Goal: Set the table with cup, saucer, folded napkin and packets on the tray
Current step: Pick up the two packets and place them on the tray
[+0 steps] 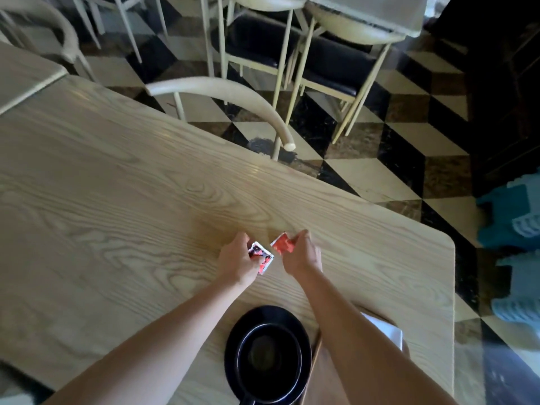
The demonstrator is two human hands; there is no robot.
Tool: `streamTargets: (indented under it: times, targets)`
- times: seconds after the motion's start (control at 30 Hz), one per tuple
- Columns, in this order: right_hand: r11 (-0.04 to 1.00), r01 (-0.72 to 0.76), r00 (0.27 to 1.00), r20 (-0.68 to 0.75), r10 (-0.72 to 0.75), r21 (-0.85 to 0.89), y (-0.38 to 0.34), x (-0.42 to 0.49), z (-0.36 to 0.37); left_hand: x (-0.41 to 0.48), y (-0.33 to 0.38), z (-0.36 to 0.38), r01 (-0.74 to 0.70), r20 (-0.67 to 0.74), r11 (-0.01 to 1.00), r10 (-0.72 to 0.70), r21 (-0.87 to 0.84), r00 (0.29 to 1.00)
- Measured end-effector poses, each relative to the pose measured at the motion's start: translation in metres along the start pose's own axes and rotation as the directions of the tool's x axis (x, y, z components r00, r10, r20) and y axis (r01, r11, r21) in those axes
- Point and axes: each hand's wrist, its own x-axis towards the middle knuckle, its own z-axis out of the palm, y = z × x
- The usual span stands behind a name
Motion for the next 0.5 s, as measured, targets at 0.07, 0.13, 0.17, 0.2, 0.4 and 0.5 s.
streamTargets:
  times: [0.07,0.13,0.17,0.2,0.4,0.5]
  targets:
    - [0.994,-0.028,0.999,0.034,0.024,0.105,-0.002,-0.013,-0.005,-0.005,-0.001,-0.011,0.048,0.039,0.995,-0.044,-0.092,0.998]
    - [0.966,-0.072,0.996,0.069,0.057,0.250,-0.007,-0.030,-0.013,-0.013,0.002,-0.024,0.217,0.127,0.922,-0.186,-0.320,0.974]
    - [0.939,-0.100,0.992,0.100,0.071,0.330,-0.010,-0.039,-0.017,-0.019,0.006,-0.032,0.329,0.198,0.820,-0.266,-0.468,0.944]
    - [0.904,-0.120,0.989,0.130,0.072,0.410,-0.014,-0.047,-0.022,-0.026,0.011,-0.041,0.431,0.281,0.685,-0.326,-0.588,0.903]
    - [0.871,0.039,0.993,0.074,-0.086,0.491,-0.051,-0.105,-0.052,-0.074,0.050,-0.100,0.566,0.520,0.388,-0.227,-0.727,0.823]
    - [0.874,0.152,0.980,0.043,-0.194,0.461,-0.068,-0.145,-0.070,-0.105,0.061,-0.133,0.599,0.588,0.331,-0.146,-0.729,0.796]
